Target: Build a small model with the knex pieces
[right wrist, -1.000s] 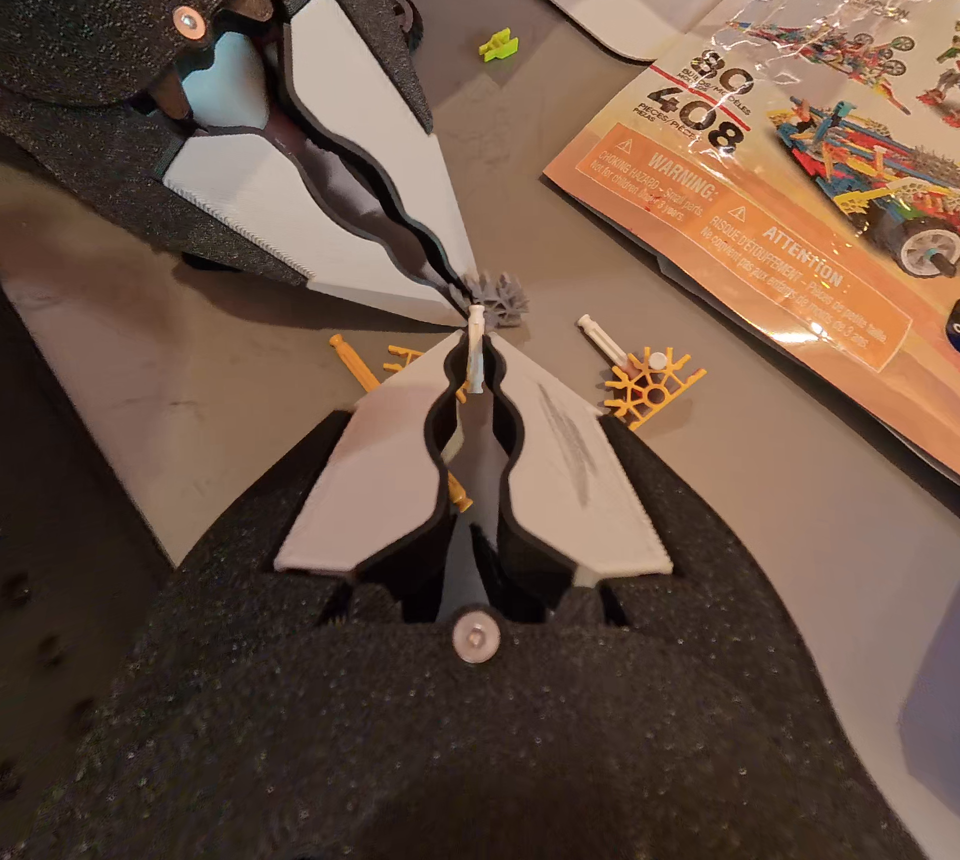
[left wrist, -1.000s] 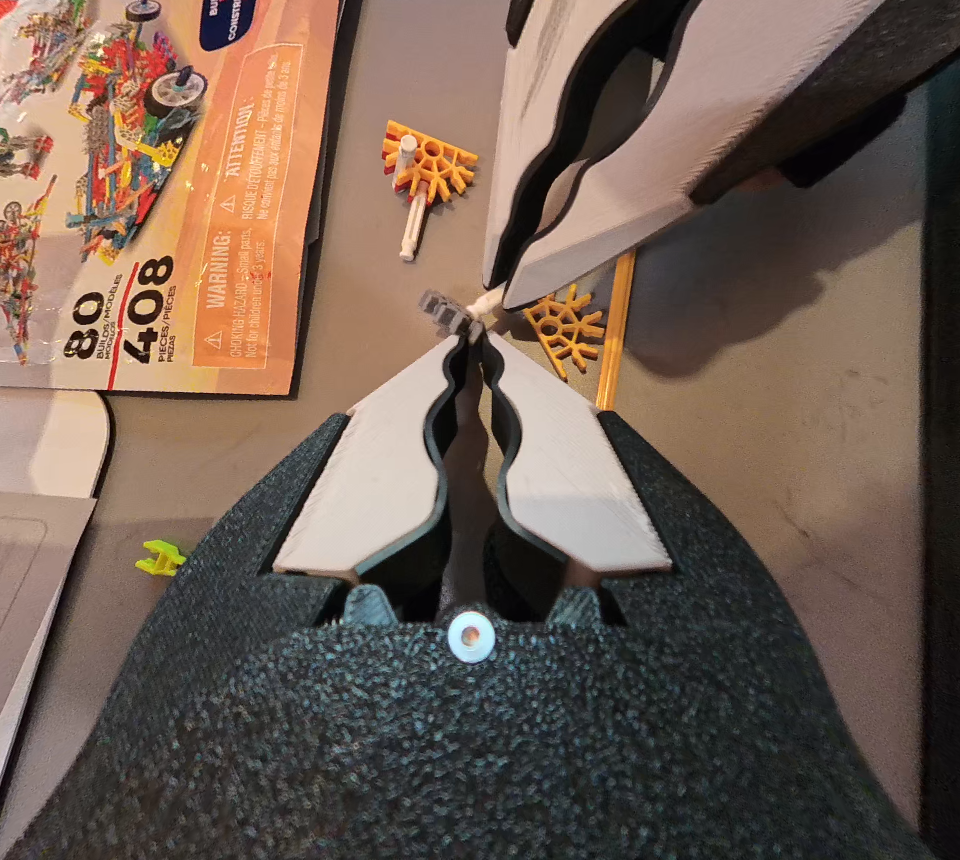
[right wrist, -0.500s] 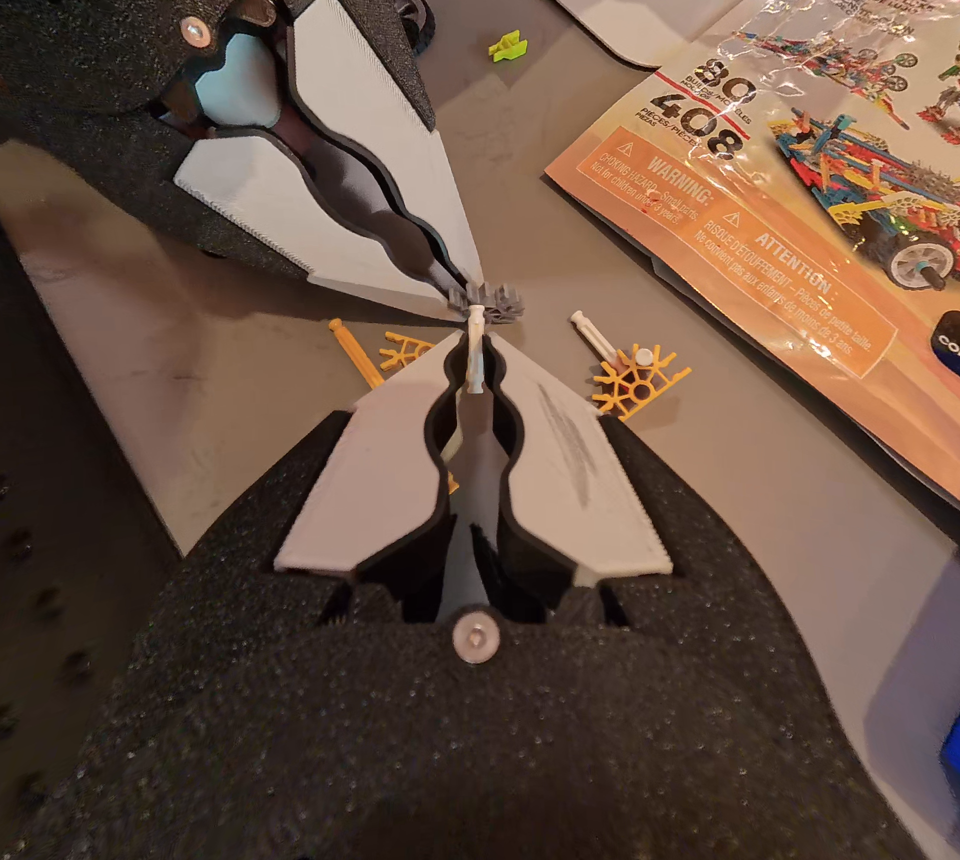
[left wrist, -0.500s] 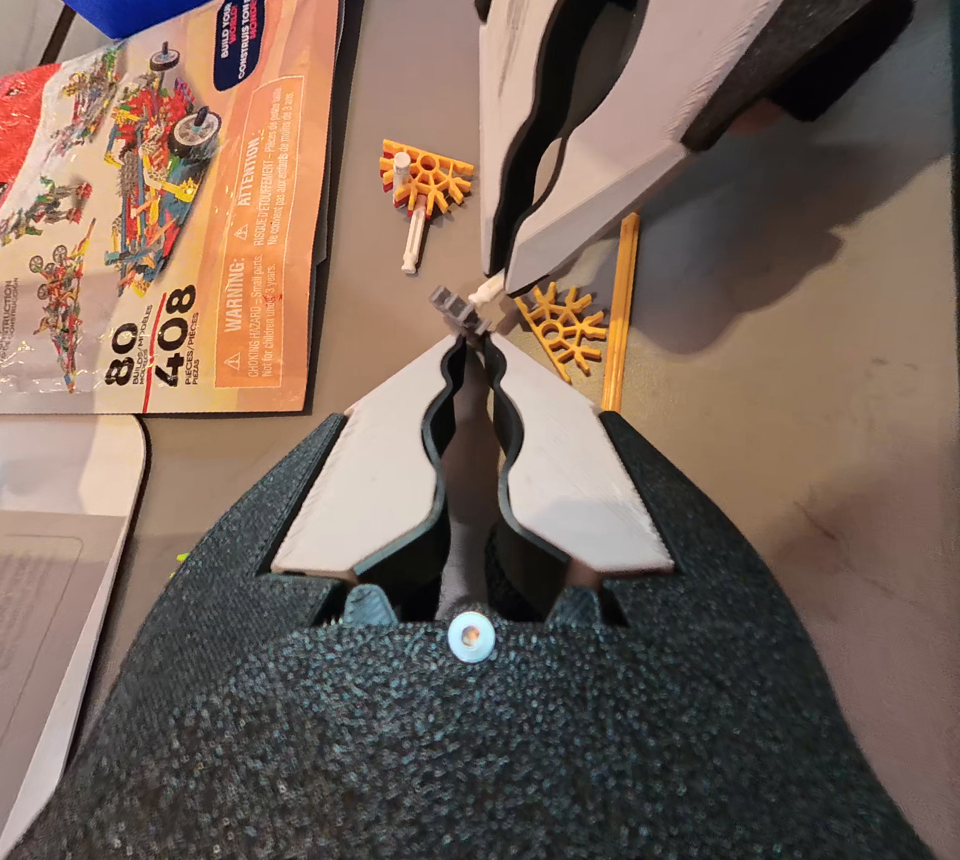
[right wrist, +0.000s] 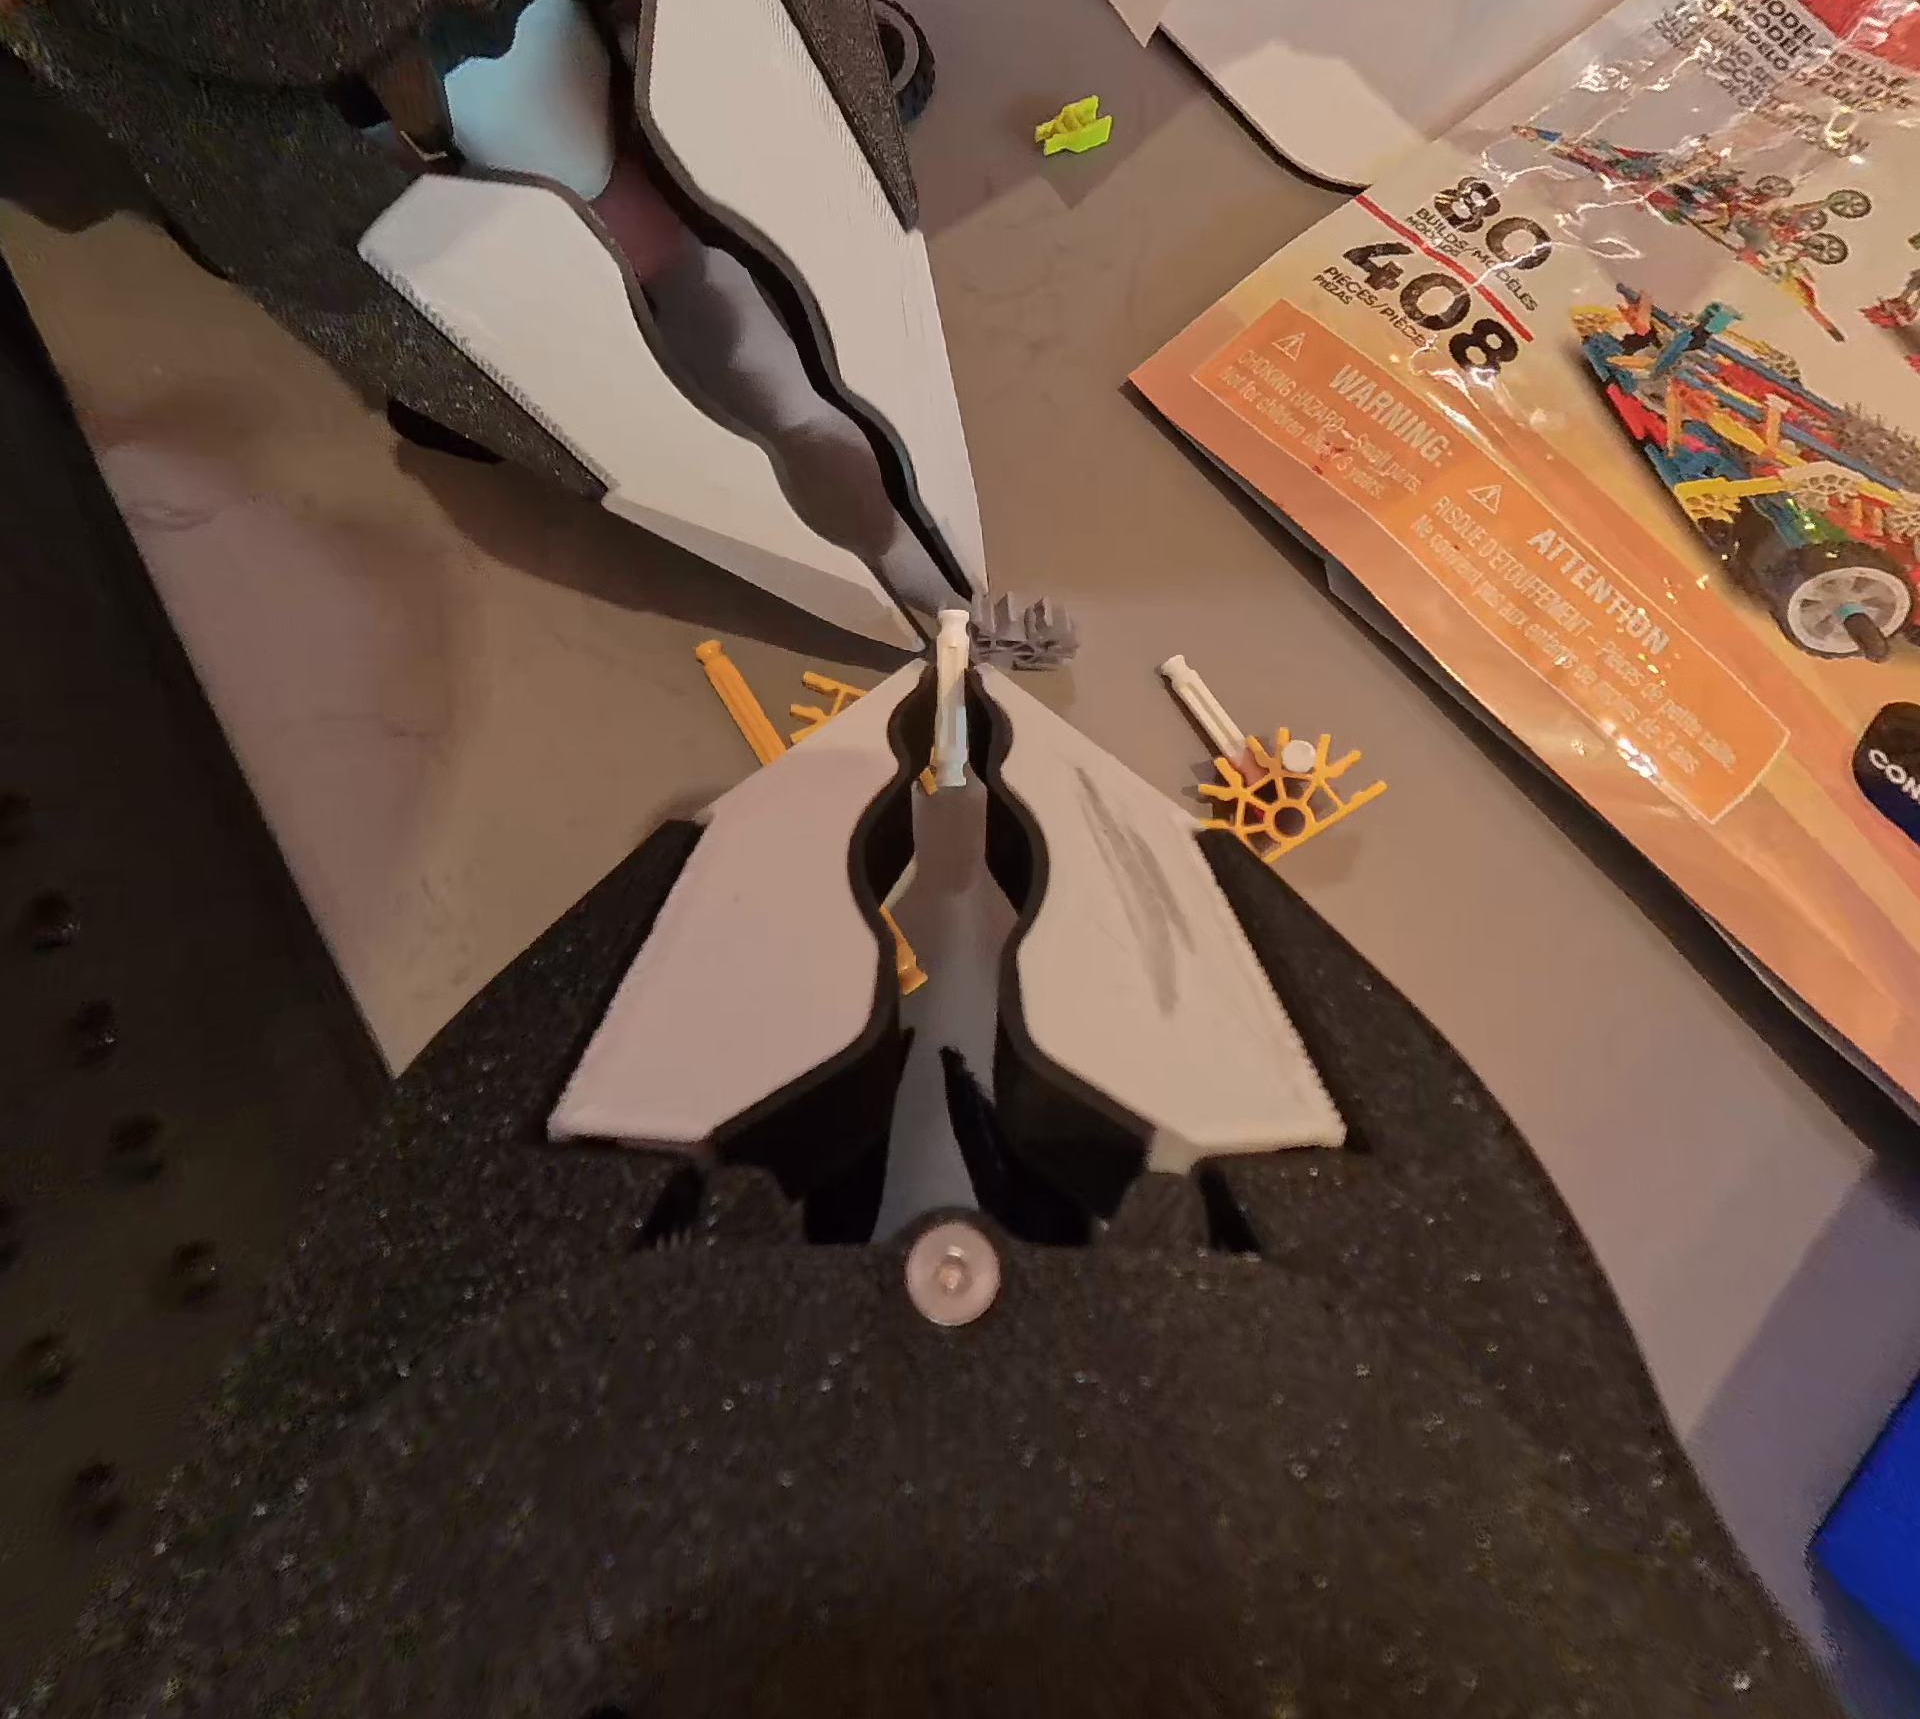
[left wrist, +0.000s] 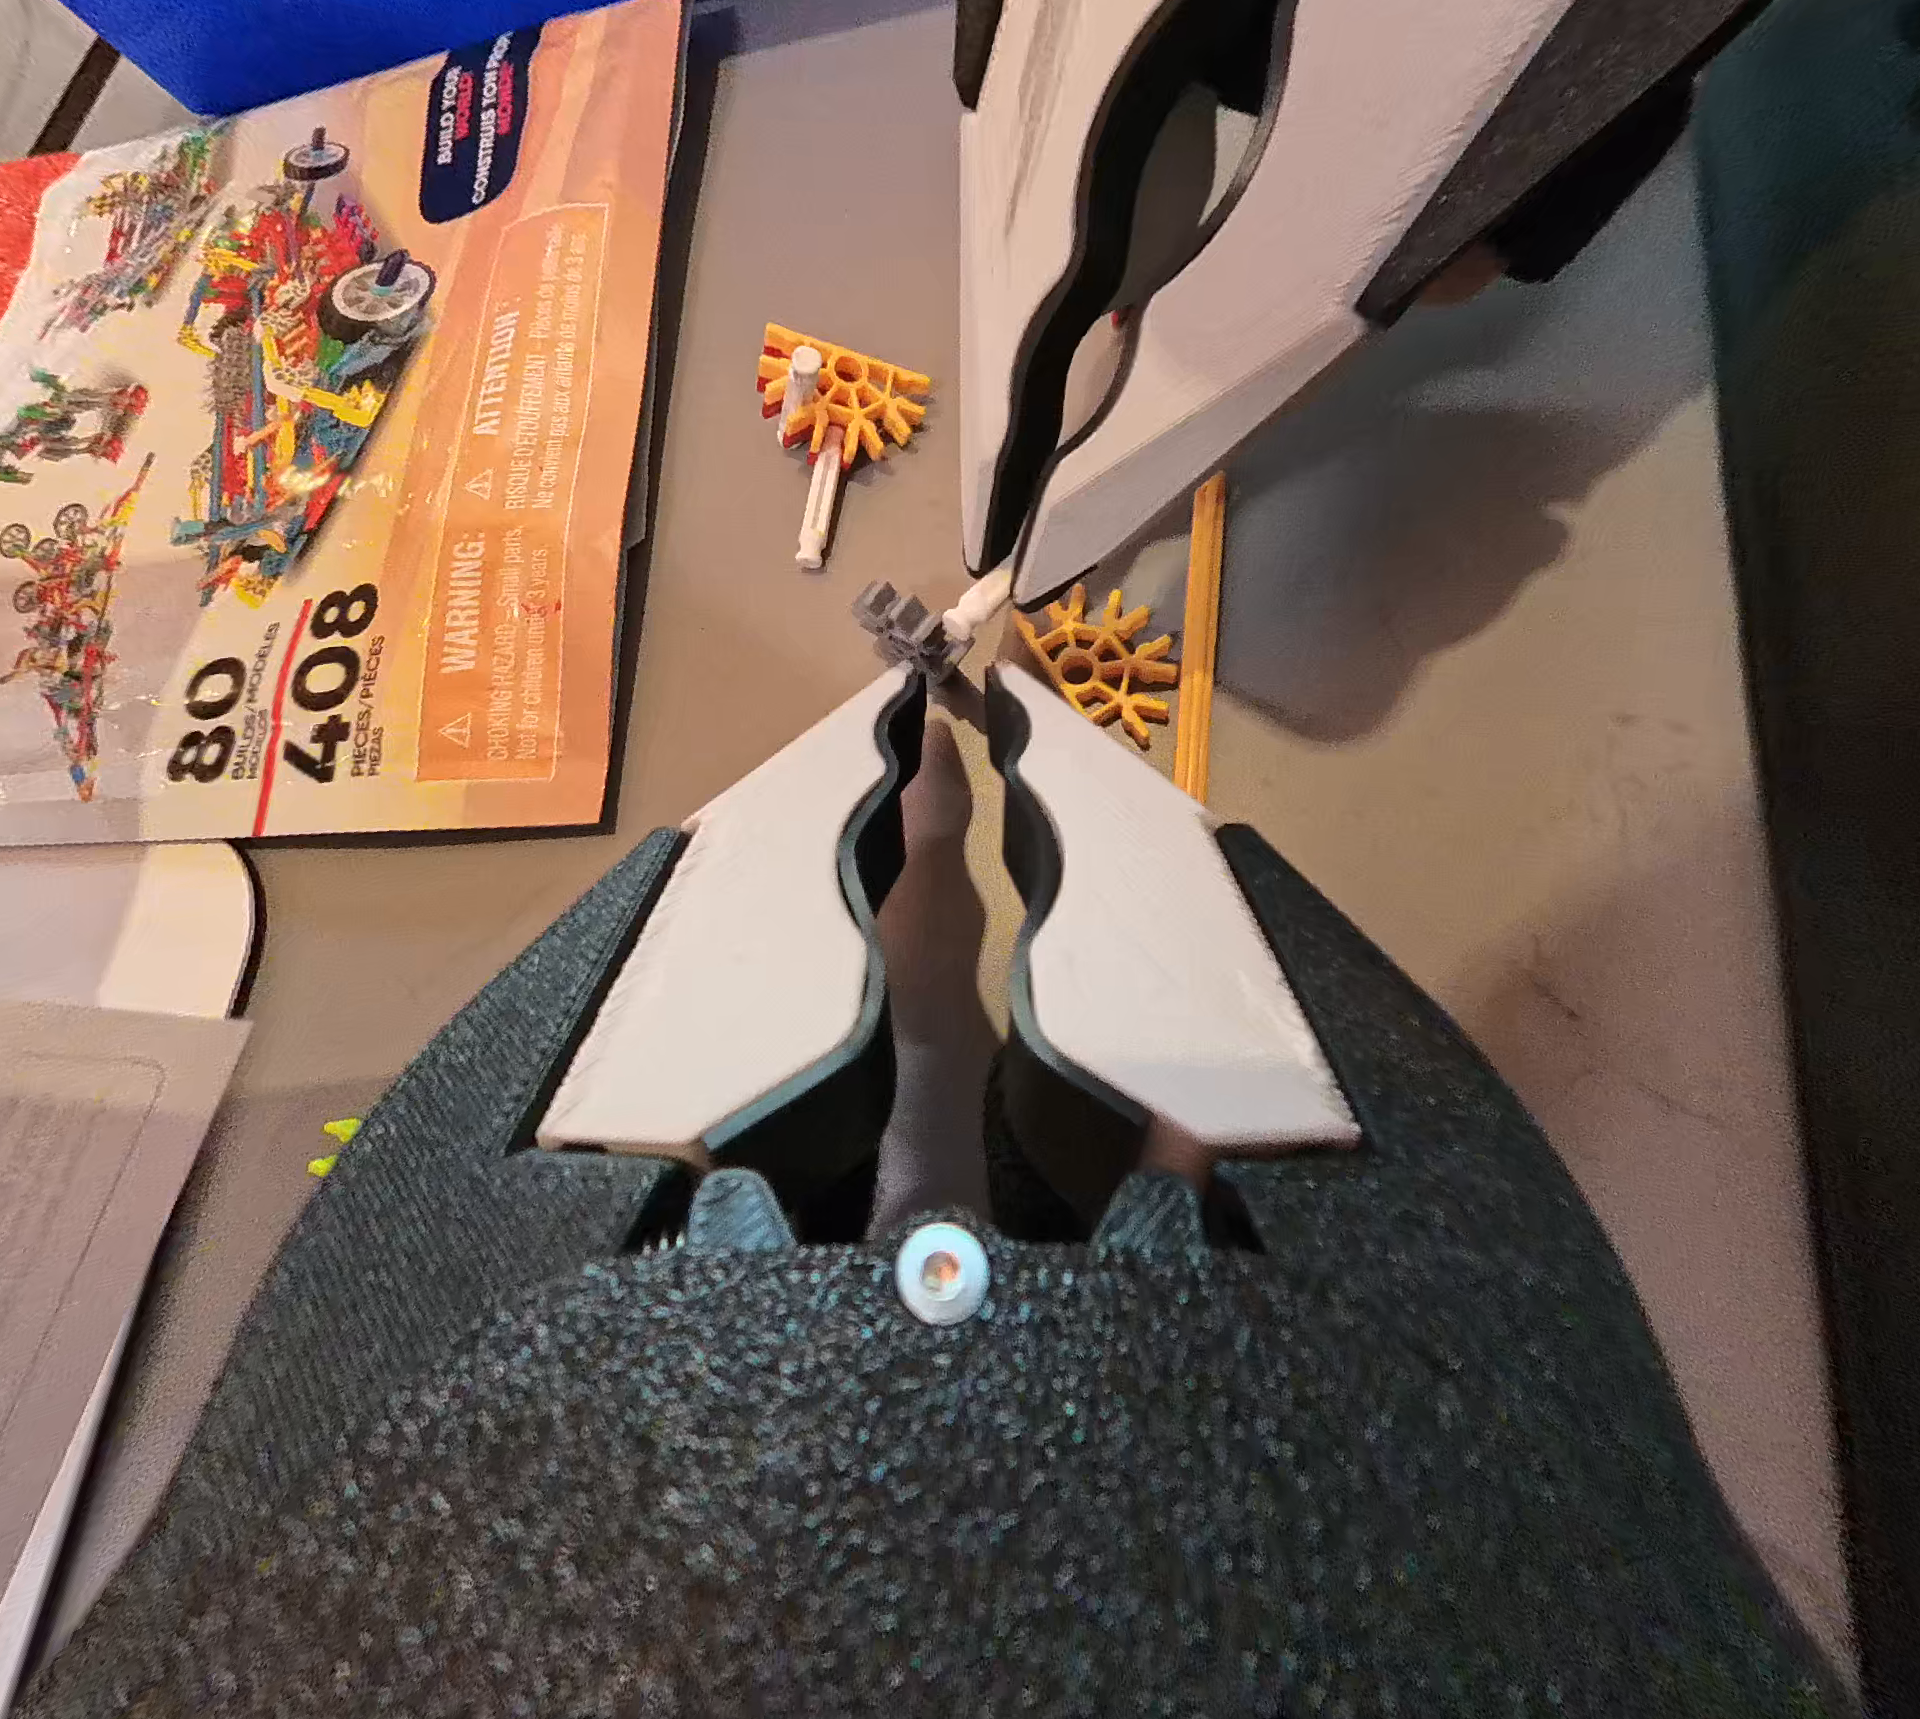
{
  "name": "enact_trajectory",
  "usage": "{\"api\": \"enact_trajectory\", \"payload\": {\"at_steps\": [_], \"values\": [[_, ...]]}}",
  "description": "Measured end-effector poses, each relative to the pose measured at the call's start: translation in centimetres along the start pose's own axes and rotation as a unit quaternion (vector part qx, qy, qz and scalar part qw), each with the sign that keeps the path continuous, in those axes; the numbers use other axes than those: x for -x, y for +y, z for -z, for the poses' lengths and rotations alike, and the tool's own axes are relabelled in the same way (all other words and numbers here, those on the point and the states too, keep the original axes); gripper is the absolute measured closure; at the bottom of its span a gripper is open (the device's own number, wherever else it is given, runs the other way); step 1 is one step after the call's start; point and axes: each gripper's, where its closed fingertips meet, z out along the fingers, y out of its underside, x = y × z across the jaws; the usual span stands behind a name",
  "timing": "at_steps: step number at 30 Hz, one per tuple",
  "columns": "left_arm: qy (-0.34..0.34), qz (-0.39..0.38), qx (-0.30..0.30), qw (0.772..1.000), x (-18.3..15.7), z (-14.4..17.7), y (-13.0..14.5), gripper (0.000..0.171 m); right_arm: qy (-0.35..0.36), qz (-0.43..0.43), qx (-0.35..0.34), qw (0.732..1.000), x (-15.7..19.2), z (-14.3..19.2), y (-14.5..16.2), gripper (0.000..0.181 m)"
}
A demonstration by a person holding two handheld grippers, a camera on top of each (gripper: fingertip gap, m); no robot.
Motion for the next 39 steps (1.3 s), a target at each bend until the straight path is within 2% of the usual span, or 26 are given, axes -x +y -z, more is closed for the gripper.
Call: {"api": "enact_trajectory", "payload": {"at_steps": [7, 16, 25, 33, 39], "values": [[0.050, 0.085, -0.039, 0.994, 0.2, 0.7, -0.8, 0.162, -0.004, 0.012, 0.008, 1.000, 0.0, -0.1, -0.3, 0.177], [0.083, 0.117, -0.039, 0.989, 0.1, 0.6, -0.7, 0.162, -0.007, 0.017, 0.022, 1.000, 0.0, -0.4, -0.2, 0.177], [0.088, 0.069, -0.027, 0.993, -0.6, 0.2, -0.5, 0.160, -0.008, 0.017, 0.025, 1.000, -0.1, -0.3, 0.0, 0.177], [0.088, 0.041, -0.033, 0.995, 0.2, 0.4, -0.8, 0.160, -0.007, 0.020, 0.030, 0.999, -0.4, -0.1, 0.2, 0.177], [0.063, -0.030, -0.029, 0.997, 0.9, -0.4, -0.4, 0.140, -0.008, 0.023, 0.032, 0.999, -0.5, -0.1, 0.2, 0.177]]}}
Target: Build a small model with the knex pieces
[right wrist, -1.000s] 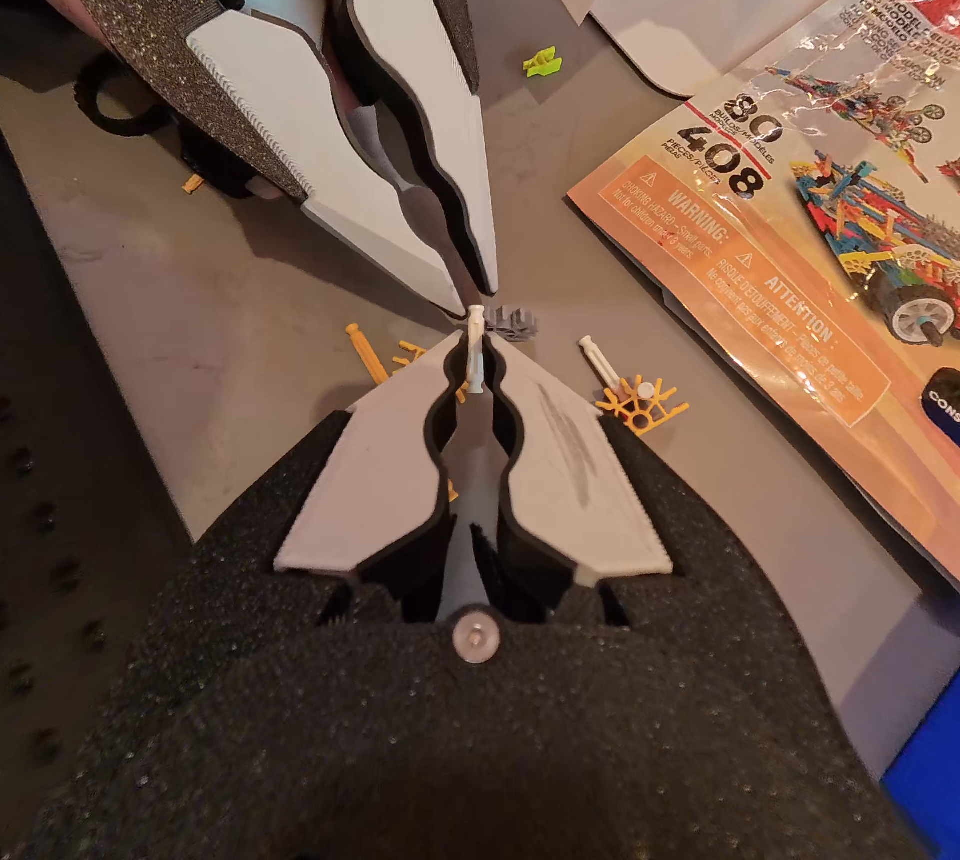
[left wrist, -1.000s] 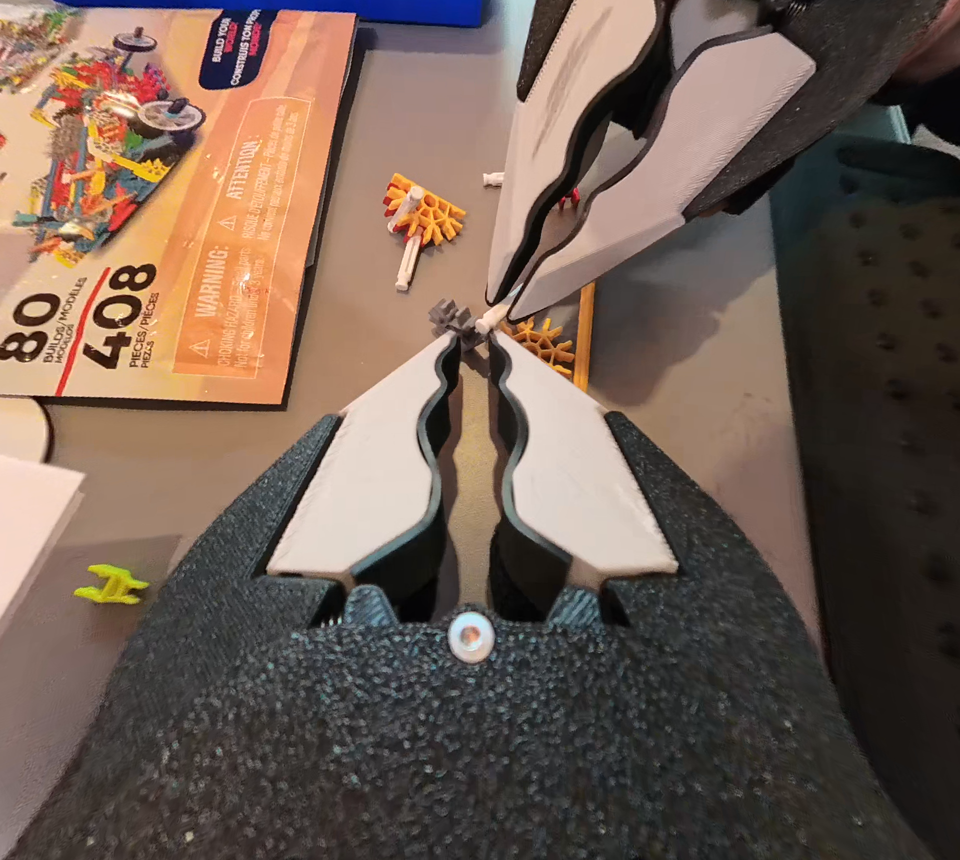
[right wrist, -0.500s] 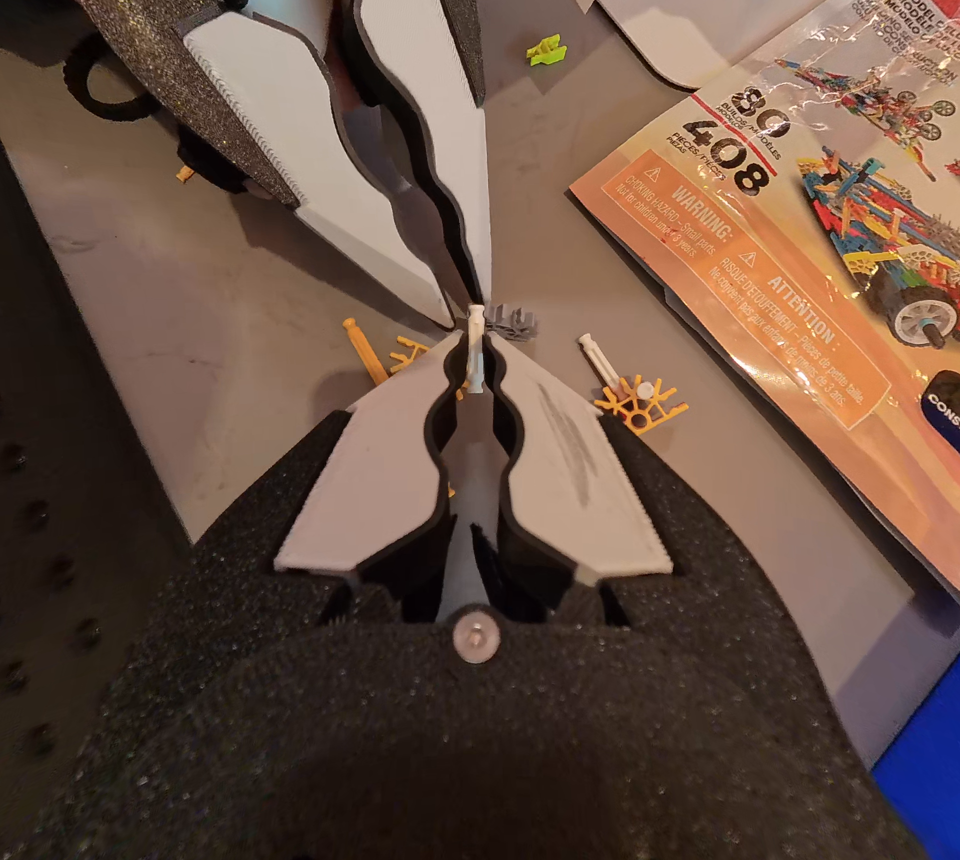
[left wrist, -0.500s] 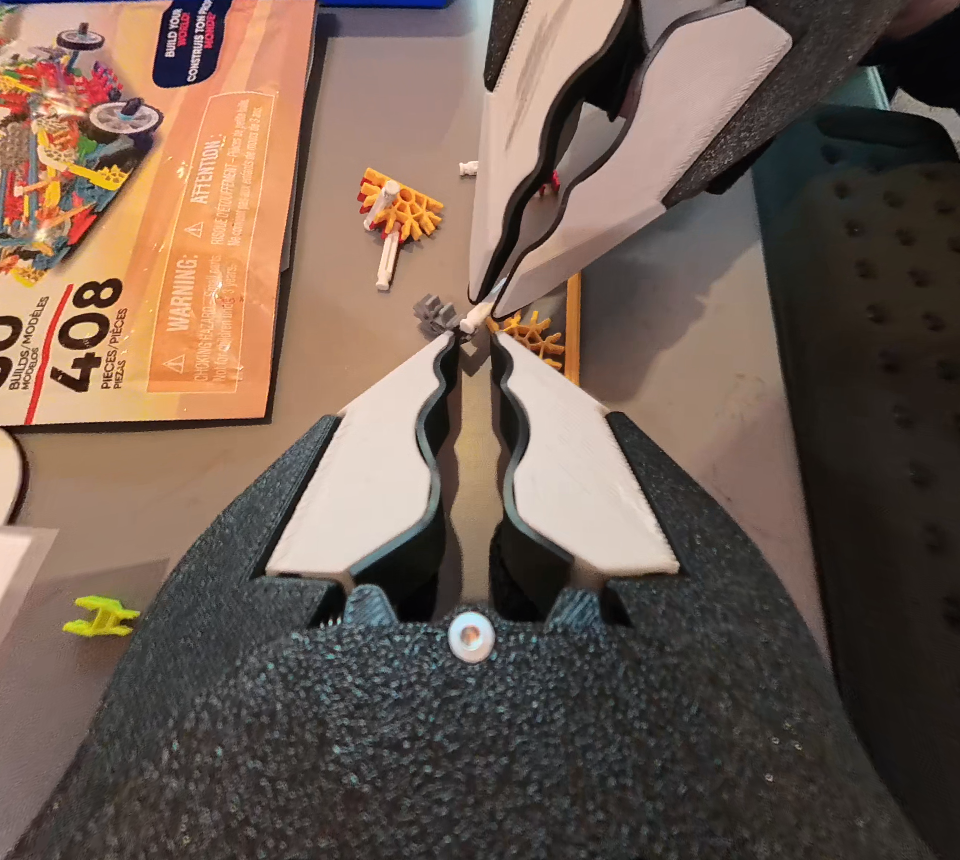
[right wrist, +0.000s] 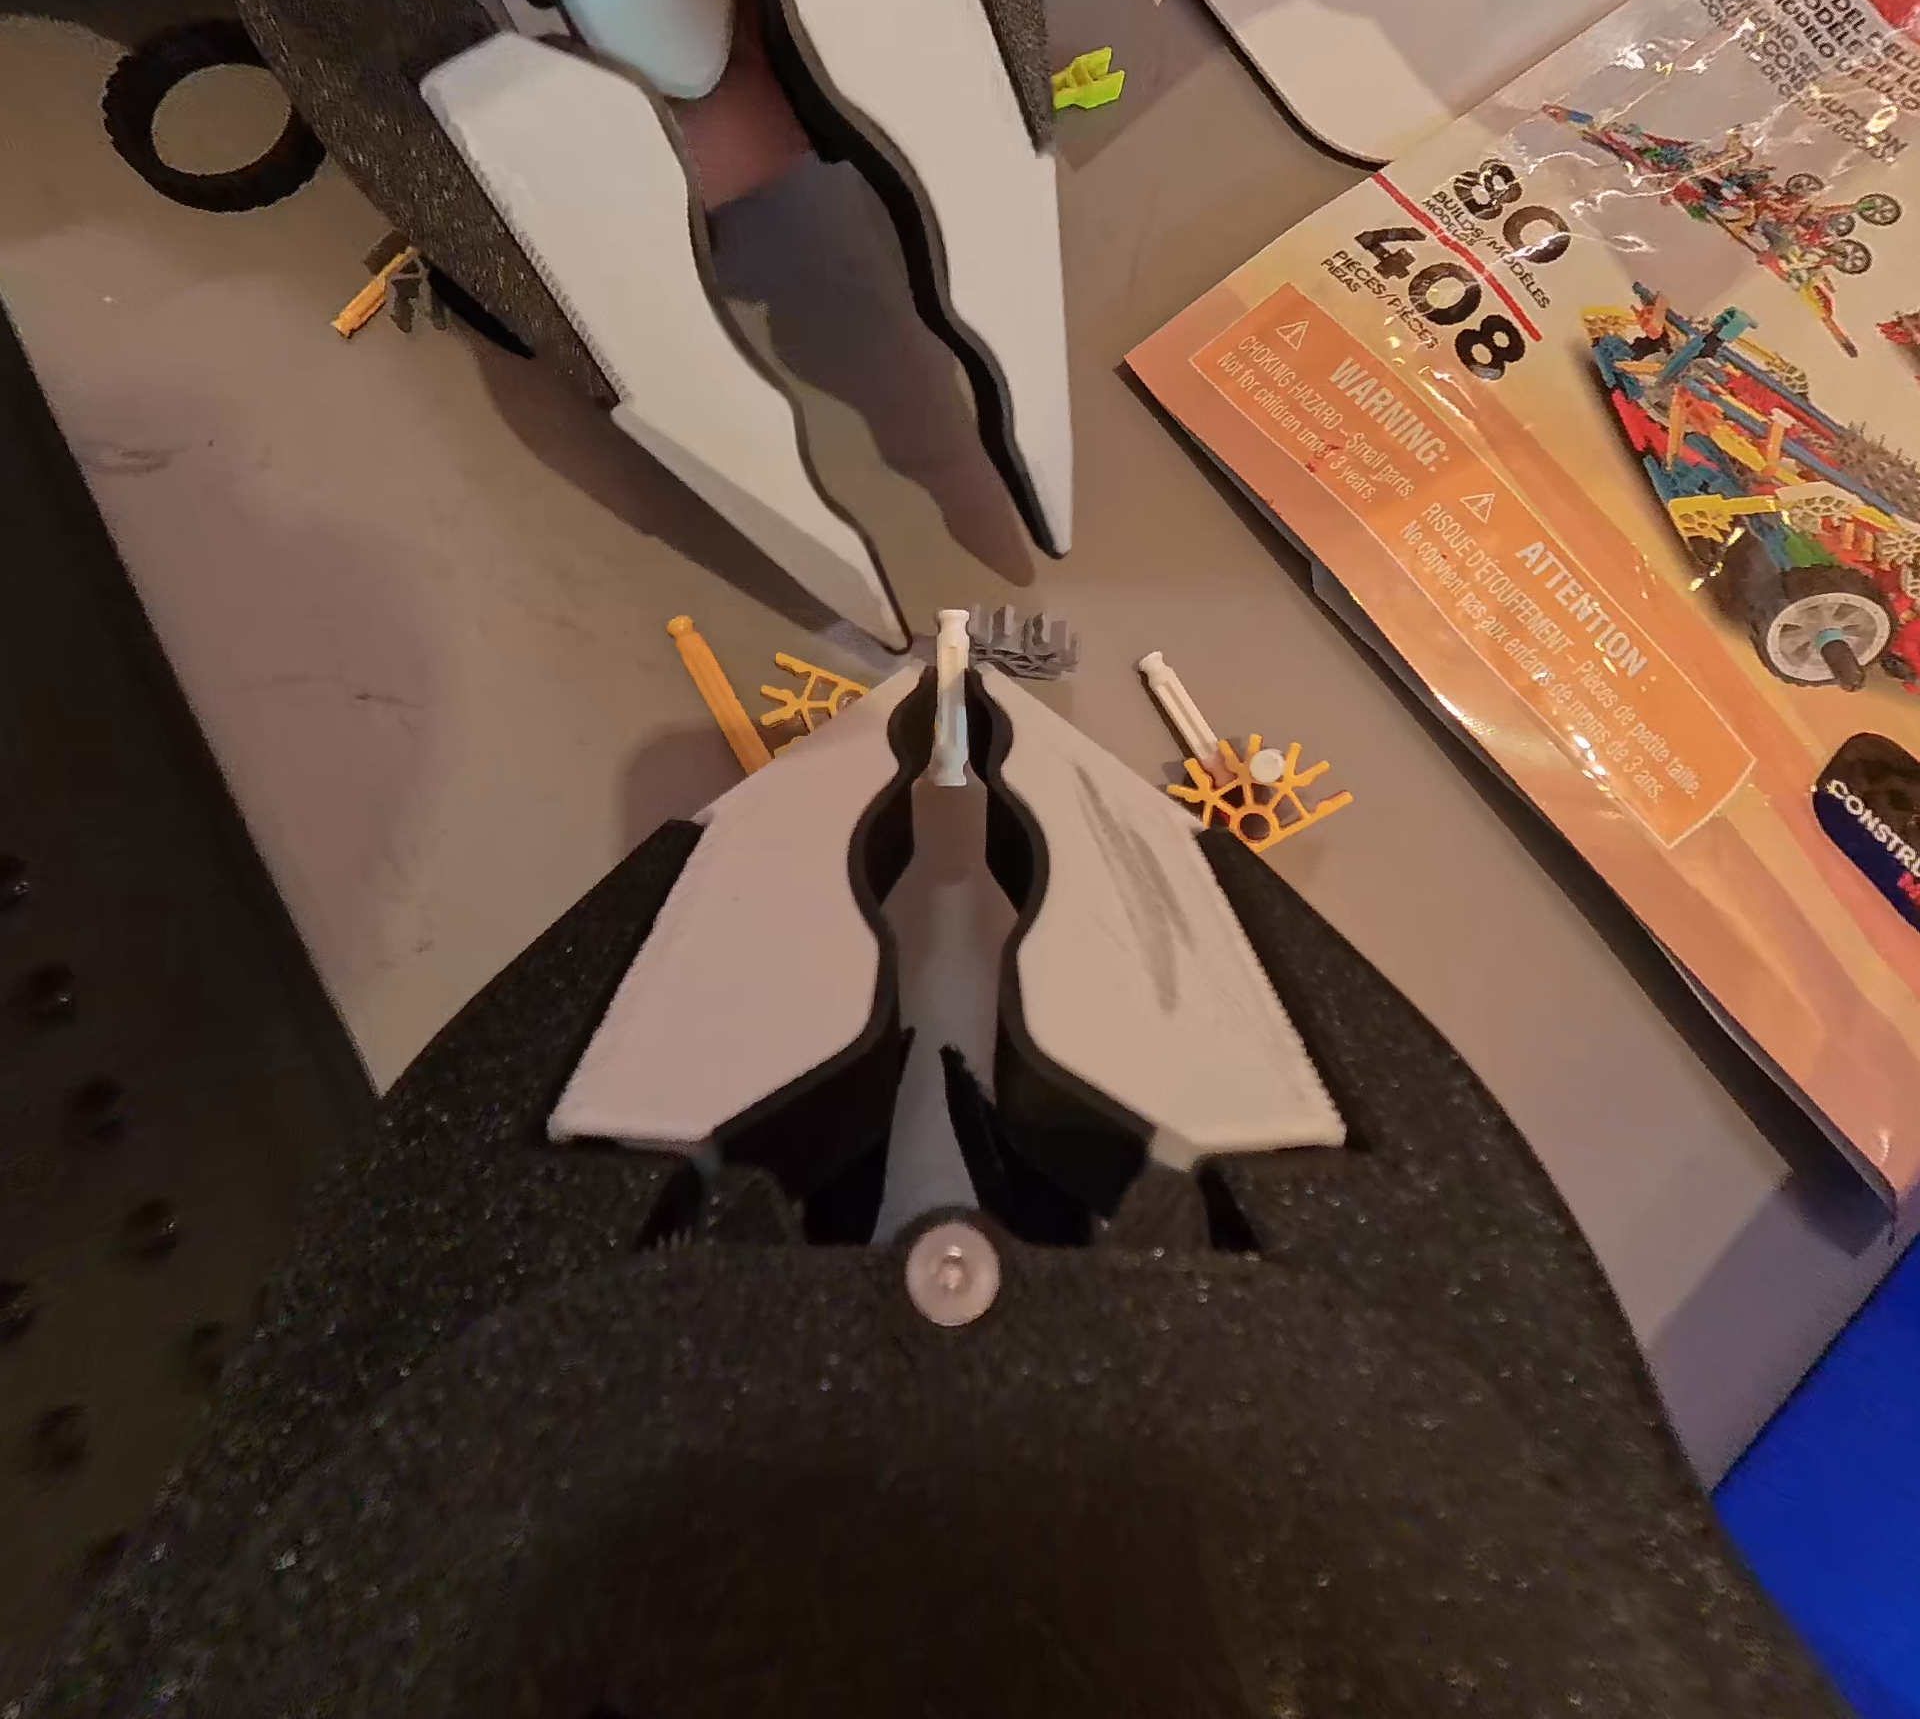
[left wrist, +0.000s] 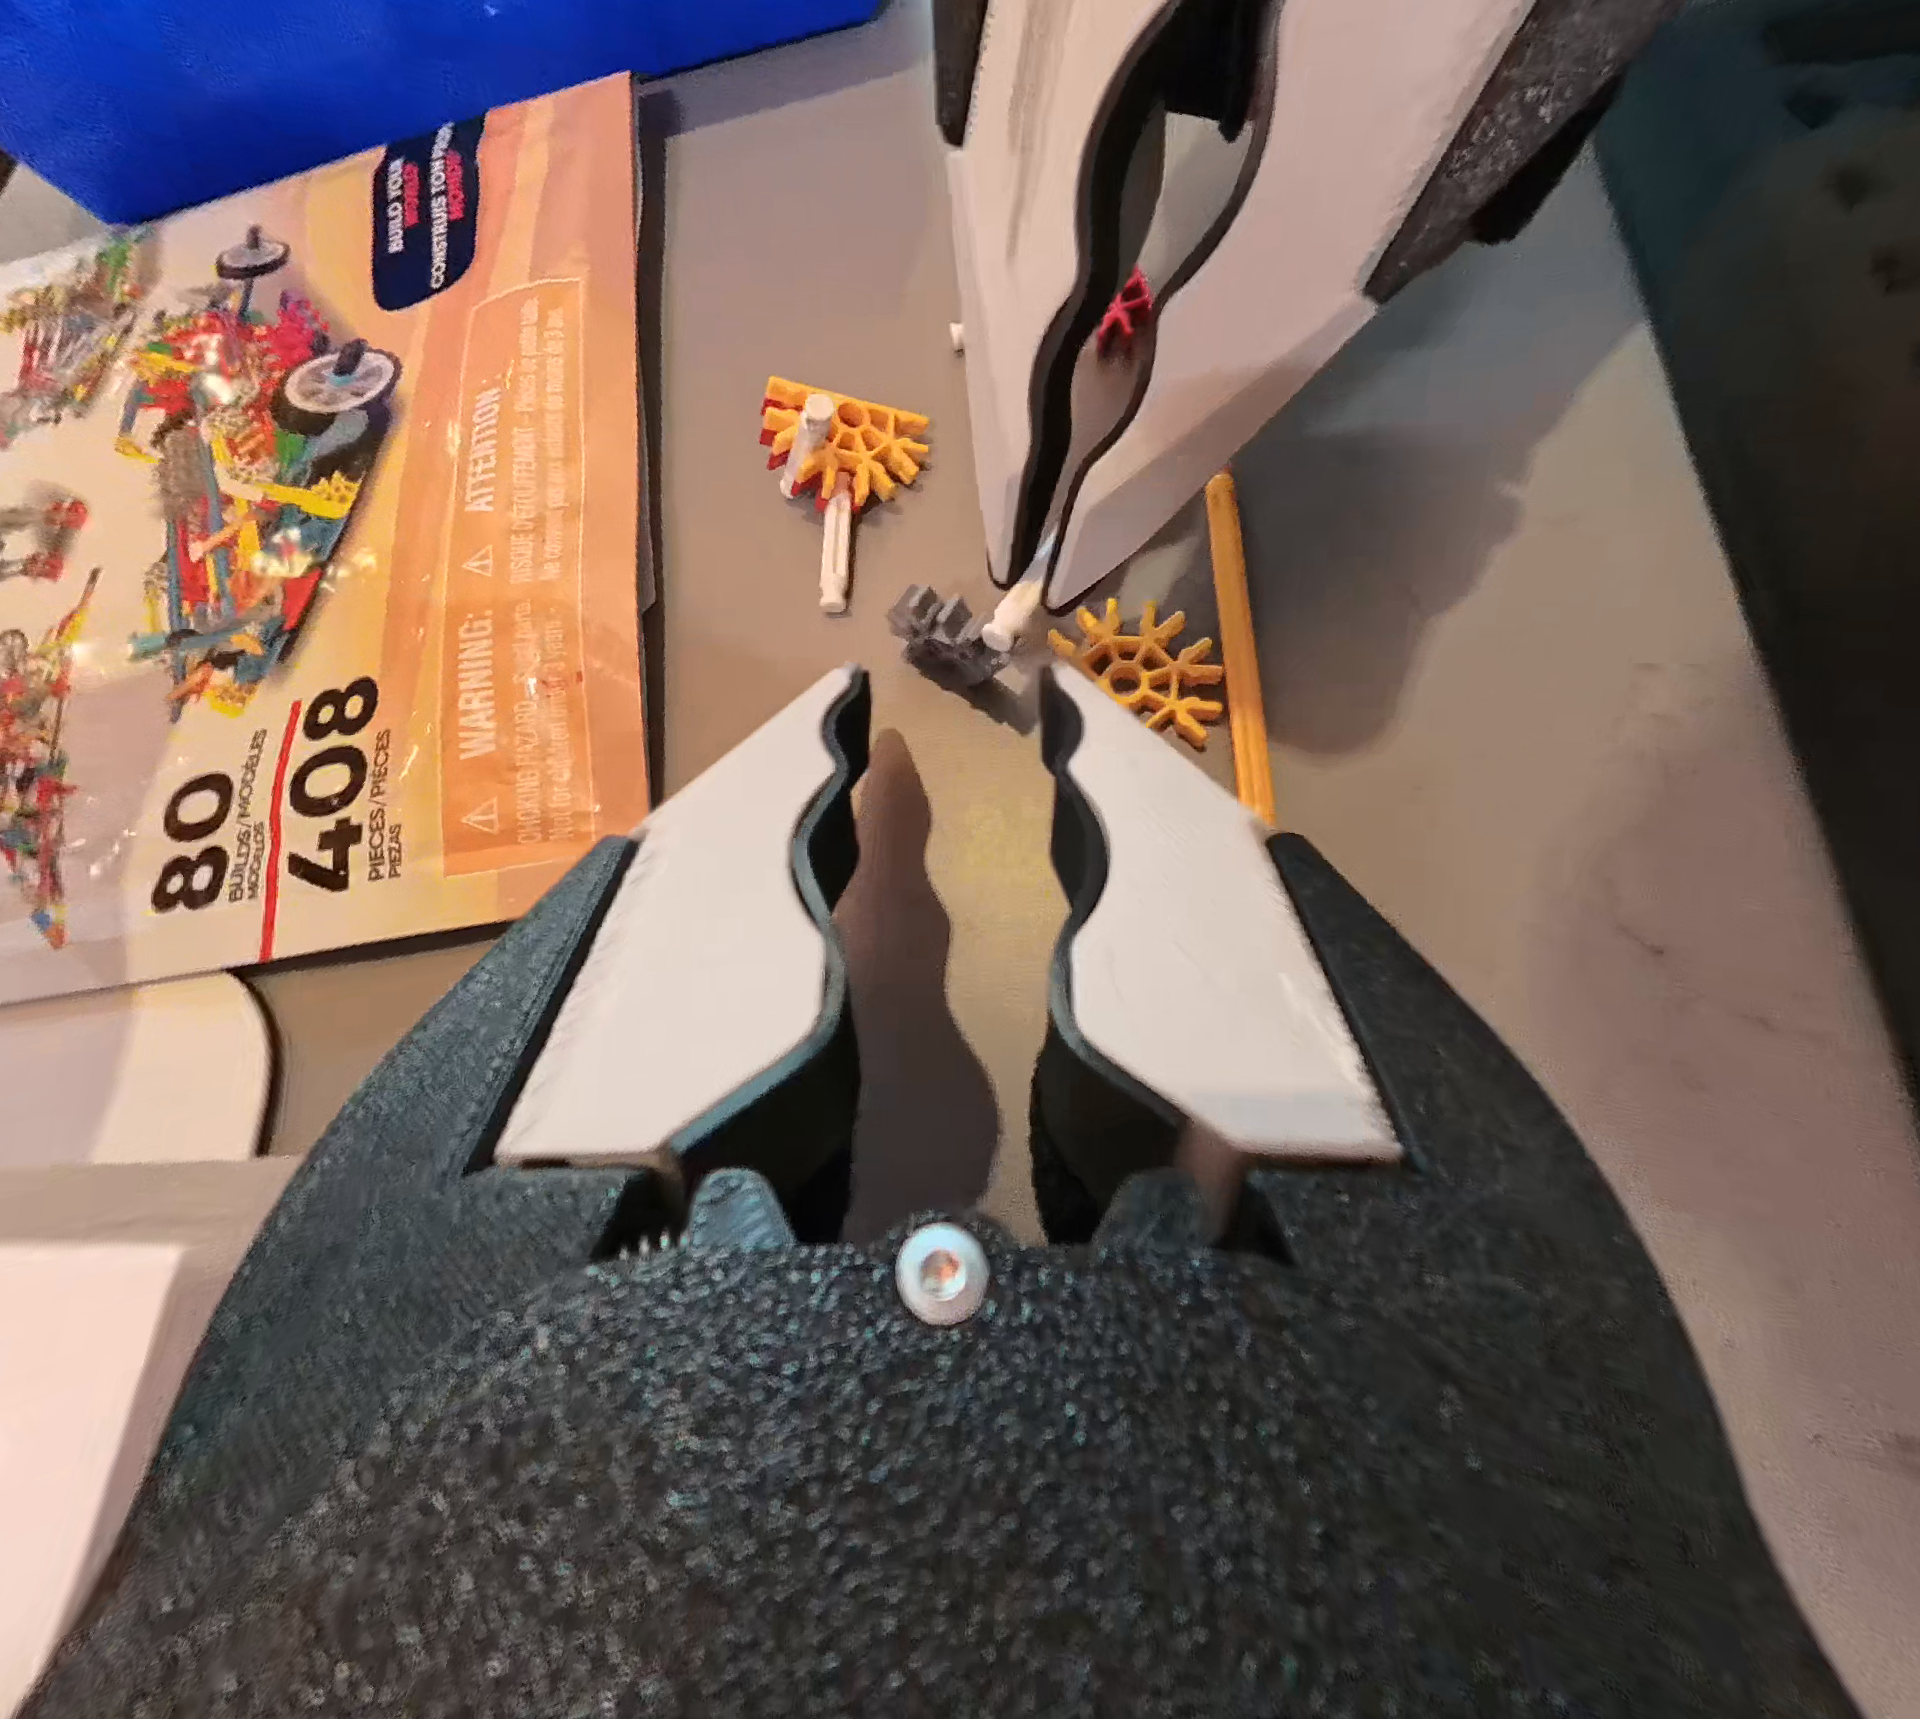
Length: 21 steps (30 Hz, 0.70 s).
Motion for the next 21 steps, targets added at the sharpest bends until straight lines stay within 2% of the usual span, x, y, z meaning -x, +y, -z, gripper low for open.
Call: {"api": "enact_trajectory", "payload": {"at_steps": [4, 10, 15, 21], "values": [[-0.010, -0.038, 0.000, 0.999, 0.3, -0.6, -0.1, 0.132, -0.001, 0.004, 0.001, 1.000, 0.0, 0.0, -0.1, 0.177], [0.035, -0.090, 0.003, 0.995, -0.8, -1.5, -0.4, 0.143, -0.002, 0.005, 0.006, 1.000, -0.2, 0.0, -0.1, 0.177], [0.027, -0.085, 0.011, 0.996, -0.4, -1.7, -0.3, 0.152, -0.002, 0.001, 0.008, 1.000, -0.4, 0.2, 0.1, 0.177], [0.013, -0.068, 0.047, 0.997, -0.1, -1.3, 0.7, 0.146, 0.003, -0.004, 0.010, 1.000, -0.8, 0.2, 0.5, 0.177]]}}
